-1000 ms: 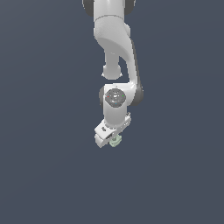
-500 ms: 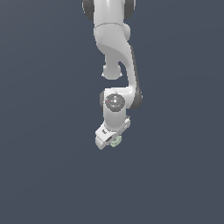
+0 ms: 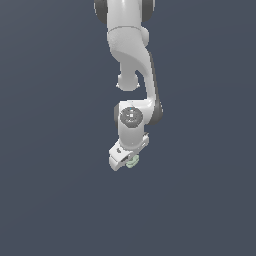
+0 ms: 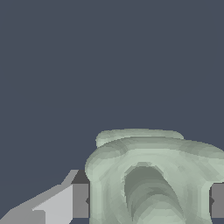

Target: Pick up the object and move it to a goal position.

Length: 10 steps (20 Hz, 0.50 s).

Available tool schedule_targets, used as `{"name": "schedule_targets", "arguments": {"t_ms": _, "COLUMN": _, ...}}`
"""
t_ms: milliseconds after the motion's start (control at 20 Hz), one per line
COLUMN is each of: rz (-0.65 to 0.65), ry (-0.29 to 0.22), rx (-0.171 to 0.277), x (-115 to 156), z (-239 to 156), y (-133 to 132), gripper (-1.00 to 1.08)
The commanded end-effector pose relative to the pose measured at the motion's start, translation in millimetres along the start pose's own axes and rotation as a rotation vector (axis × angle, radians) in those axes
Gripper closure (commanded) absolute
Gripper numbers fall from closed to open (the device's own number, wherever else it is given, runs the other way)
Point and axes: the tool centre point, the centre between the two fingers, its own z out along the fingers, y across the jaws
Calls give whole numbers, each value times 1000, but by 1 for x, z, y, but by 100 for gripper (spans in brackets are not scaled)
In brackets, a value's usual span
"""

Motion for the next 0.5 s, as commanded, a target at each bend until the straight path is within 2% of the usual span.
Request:
{"name": "schedule_targets", "arguments": {"t_ms": 0, "rz": 0, "ry": 0, "rx": 0, "x": -1, "z": -1, "y": 3, "gripper": 108}}
{"name": "schedule_targets", "arguments": {"t_ms": 200, "rz": 0, "ry": 0, "rx": 0, "x": -8, "z": -9, "y": 18, "gripper": 108}}
{"name": "schedule_targets", "arguments": {"t_ms": 450, "rz": 0, "ry": 1, "rx": 0, "x": -24, "z": -26, "y": 54, "gripper": 108}}
